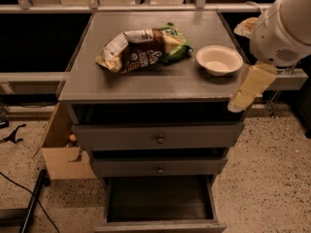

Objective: Place brown chip bag into bottom drawer

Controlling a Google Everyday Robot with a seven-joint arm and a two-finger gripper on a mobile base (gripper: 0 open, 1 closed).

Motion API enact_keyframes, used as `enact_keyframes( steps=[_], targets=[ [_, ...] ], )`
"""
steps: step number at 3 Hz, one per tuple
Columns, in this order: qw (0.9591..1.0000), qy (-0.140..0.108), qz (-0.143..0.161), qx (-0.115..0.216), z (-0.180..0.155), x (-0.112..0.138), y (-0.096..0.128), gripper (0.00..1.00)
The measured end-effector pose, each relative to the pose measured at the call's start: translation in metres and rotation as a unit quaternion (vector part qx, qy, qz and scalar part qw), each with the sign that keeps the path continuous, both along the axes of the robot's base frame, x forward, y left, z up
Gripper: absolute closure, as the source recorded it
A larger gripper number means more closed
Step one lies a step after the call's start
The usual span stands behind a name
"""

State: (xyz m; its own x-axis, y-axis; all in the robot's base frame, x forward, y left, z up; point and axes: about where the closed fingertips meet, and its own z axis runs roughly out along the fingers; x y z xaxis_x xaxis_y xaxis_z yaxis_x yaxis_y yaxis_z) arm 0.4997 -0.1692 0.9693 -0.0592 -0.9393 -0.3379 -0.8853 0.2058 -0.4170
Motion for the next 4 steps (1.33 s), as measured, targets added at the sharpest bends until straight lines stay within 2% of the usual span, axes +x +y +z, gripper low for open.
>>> enact_keyframes(
  steps=[1,2,3,4],
  targets=[
    [0.9994,-0.021,0.023,0.015,-0.007,0.043,0.031,0.00],
    [0.9994,-0.021,0.023,0.015,-0.007,0.043,0.031,0.00],
    [0.9988,-0.044,0.015,0.017,-0.004,0.044,0.030,0.00],
    [0.9964,-0.076,0.026,0.025,0.002,0.056,0.044,0.00]
  ],
)
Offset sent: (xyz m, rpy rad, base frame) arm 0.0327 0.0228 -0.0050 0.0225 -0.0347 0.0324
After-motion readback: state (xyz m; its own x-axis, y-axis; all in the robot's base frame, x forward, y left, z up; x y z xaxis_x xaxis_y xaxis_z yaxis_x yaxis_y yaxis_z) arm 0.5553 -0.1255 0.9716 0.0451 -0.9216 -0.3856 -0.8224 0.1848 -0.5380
